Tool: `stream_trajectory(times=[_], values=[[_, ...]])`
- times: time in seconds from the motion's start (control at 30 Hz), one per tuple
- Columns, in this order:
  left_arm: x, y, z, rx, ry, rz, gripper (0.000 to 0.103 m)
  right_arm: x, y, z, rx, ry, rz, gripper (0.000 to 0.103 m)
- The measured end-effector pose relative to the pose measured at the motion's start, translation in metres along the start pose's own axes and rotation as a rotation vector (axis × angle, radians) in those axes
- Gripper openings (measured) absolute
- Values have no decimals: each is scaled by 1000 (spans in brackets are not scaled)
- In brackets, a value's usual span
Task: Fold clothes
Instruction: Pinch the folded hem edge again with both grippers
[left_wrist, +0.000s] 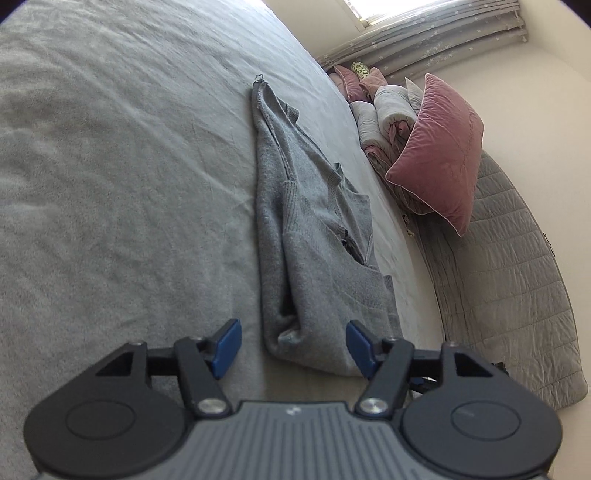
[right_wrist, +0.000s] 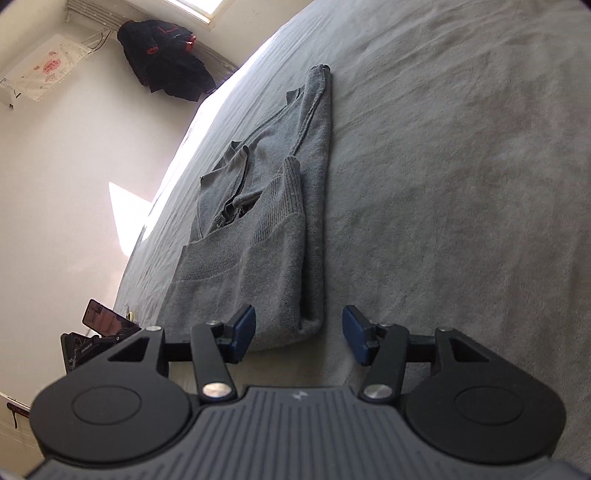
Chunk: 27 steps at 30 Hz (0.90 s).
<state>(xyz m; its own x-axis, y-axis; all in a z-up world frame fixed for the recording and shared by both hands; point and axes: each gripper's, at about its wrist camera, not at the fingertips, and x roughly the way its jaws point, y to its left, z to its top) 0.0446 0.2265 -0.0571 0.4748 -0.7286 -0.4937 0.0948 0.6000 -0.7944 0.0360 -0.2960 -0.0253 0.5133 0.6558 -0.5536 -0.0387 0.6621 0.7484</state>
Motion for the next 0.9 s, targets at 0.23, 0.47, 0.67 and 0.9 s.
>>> stream_trajectory(times=[0.23, 0.47, 0.67, 0.9], values=[[19, -9, -8, 22, -13, 17, 69, 4, -4, -3, 36, -14, 43, 56], [33, -14, -11, 46, -83, 36, 64, 19, -6, 3, 46, -44, 72, 51], [40, -18, -14, 80, -131, 88, 44, 31, -11, 8, 71, -62, 84, 26], [44, -18, -13, 55, -150, 135, 17, 33, -15, 6, 99, -68, 105, 12]])
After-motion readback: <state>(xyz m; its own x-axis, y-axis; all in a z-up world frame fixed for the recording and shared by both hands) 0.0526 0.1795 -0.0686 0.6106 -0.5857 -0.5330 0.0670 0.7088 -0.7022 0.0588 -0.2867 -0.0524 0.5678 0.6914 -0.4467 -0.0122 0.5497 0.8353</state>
